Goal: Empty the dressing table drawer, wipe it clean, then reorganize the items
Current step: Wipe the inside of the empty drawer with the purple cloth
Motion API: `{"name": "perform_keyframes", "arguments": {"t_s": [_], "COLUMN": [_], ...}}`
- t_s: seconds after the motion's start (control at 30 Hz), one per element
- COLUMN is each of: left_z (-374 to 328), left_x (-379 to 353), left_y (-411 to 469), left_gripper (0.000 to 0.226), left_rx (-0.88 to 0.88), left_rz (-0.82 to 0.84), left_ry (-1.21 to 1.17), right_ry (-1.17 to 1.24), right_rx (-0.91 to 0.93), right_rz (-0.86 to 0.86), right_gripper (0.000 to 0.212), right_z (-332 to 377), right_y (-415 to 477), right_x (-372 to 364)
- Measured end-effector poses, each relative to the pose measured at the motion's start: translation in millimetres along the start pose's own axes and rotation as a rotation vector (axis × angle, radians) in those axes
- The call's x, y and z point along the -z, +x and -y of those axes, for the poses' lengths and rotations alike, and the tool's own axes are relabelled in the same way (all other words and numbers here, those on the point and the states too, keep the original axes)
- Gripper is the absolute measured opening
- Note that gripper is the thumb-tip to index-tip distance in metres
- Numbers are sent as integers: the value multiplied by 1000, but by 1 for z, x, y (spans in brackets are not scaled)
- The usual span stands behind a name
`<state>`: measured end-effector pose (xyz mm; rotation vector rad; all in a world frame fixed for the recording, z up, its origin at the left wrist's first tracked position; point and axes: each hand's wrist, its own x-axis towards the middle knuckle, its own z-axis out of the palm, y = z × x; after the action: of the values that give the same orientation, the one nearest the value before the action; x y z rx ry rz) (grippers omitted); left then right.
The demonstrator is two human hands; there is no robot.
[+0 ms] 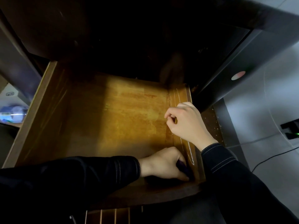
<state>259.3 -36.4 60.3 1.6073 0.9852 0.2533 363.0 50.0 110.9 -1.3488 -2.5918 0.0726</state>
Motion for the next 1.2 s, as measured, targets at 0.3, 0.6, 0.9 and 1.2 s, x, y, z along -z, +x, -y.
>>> {"name": "perform_keyframes", "arguments": {"t_s": [0.3, 0.6, 0.9, 1.2], "left_z": [22, 17, 3, -3], "left_x": [-8, 29, -8, -4], "left_y": [11, 13, 4, -5], "left_gripper": [12, 15, 11, 12], "left_rx": [88, 53, 92, 19], "left_rz": [-90, -315, -62, -38], "left_ry": [108, 527, 303, -74], "right_ry": [2, -11, -7, 9], "right_rx": [9, -1, -9, -10], "right_rz": [10, 35, 17, 18], "right_gripper": [10, 12, 11, 11], "right_z": [-1, -1, -1, -3], "right_y": [0, 0, 0, 0], "right_x": [-1, 2, 0, -3]}}
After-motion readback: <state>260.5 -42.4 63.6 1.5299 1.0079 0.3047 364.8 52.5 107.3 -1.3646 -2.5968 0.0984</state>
